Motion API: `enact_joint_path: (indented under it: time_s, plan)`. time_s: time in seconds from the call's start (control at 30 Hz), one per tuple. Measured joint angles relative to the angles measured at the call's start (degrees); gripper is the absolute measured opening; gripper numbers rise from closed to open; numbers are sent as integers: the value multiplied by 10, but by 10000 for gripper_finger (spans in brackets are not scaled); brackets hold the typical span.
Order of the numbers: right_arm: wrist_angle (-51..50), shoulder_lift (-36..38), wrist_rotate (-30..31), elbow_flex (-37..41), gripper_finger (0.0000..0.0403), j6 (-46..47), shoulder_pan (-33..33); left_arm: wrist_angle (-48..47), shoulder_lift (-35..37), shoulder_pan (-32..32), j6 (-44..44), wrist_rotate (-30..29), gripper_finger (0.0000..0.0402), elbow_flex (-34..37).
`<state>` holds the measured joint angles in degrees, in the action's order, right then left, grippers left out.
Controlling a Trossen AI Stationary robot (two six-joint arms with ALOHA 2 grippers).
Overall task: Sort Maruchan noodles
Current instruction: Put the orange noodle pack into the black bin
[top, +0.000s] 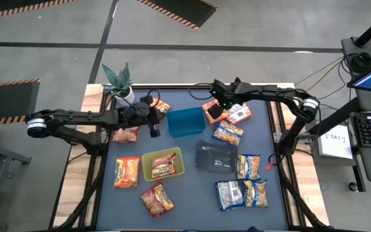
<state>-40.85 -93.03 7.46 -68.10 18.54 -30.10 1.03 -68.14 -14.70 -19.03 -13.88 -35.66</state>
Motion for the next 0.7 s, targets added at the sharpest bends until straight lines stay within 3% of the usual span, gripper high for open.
enact_joint_path:
  time_s: [0.17,0.33,0.43,0.57,0.7]
  plan:
    - [43,49,-29,42,226,8,-10,-4,6,0,0,8,0,1]
    - [180,110,-80,123,226,10,-22,-2,7,0,-4,42,0,1]
    - [230,130,-67,155,226,14,-26,-1,7,0,-24,42,0,1]
    - [237,143,-4,163,226,17,-26,0,7,0,-41,41,0,1]
    - [235,147,1,156,226,37,-26,5,7,0,-45,40,0,1]
